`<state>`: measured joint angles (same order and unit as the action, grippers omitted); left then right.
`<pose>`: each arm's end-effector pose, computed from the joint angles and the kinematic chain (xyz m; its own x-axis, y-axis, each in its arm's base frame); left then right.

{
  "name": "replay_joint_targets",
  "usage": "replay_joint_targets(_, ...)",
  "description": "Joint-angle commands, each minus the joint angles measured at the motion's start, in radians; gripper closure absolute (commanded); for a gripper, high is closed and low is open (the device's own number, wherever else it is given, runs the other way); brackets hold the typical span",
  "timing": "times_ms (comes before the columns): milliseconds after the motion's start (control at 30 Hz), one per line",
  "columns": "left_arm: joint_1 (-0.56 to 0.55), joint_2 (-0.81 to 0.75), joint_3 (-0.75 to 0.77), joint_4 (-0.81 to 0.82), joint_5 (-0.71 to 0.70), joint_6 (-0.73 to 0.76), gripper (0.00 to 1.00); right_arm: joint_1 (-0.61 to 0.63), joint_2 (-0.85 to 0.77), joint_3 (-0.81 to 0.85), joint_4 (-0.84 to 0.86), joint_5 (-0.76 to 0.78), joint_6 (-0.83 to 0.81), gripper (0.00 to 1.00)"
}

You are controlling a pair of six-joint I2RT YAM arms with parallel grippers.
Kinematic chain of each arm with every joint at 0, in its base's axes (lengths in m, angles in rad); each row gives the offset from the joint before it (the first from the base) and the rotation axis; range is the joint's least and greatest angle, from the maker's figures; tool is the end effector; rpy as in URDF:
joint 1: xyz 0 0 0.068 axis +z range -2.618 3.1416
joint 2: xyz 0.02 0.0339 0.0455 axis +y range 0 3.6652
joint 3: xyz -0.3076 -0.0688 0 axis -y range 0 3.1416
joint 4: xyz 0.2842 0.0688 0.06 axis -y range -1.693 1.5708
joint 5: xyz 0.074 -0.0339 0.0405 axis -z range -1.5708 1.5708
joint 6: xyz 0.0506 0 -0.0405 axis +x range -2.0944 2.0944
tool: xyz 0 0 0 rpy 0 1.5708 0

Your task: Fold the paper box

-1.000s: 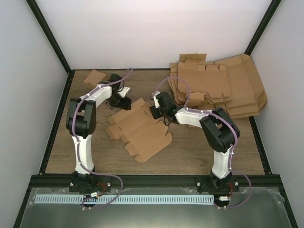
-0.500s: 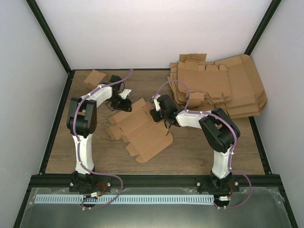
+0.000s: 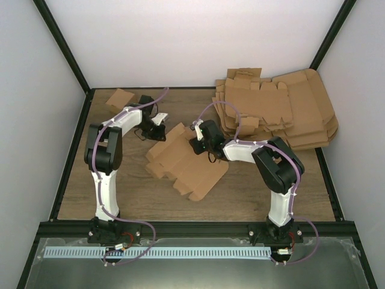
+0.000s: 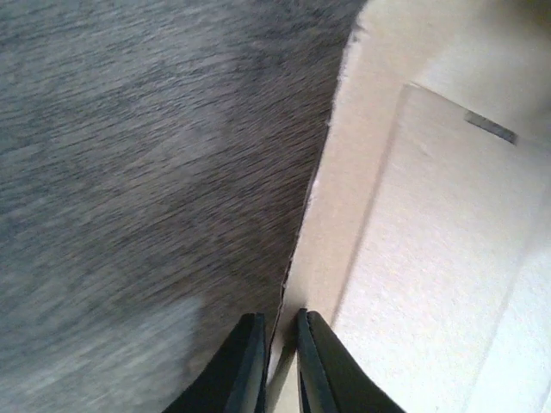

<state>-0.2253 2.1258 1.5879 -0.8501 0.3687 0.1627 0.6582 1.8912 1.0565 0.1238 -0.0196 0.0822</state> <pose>0.4627 -0.1248 0.1617 -0.9017 0.3617 -0.2368 0.4239 0.8472 -0.3203 0.3527 0.2739 0.1538 -0.5656 -0.3336 -0.7542 -0.5788 0.8120 0.0750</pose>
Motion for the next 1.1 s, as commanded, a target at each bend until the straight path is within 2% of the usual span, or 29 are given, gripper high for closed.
replay_joint_targets(0,-0.007,-0.061,0.003,-0.002,0.051,-0.005,0.93,0.007,-0.059,-0.005,0.028,-0.020,-0.009,0.52)
replay_joint_targets(33,-0.010,-0.072,0.001,-0.001,0.051,-0.006,0.96,0.006,-0.076,-0.016,0.036,-0.024,-0.005,0.52)
replay_joint_targets(267,-0.036,-0.150,-0.051,0.021,0.008,-0.017,0.96,0.006,-0.137,-0.071,0.053,-0.024,0.018,0.50)
replay_joint_targets(533,-0.099,-0.256,-0.116,0.068,-0.117,-0.015,0.96,0.006,-0.246,-0.242,0.190,-0.060,0.139,0.46)
replay_joint_targets(800,-0.211,-0.375,-0.195,0.136,-0.357,0.035,0.96,0.004,-0.270,-0.376,0.328,-0.049,0.251,0.46)
replay_joint_targets(1000,-0.309,-0.459,-0.252,0.182,-0.520,0.079,0.96,-0.028,-0.289,-0.402,0.299,-0.071,0.273,0.45)
replay_joint_targets(1067,-0.325,-0.488,-0.271,0.197,-0.541,0.090,0.96,-0.080,-0.297,-0.400,0.270,-0.167,0.293,0.46)
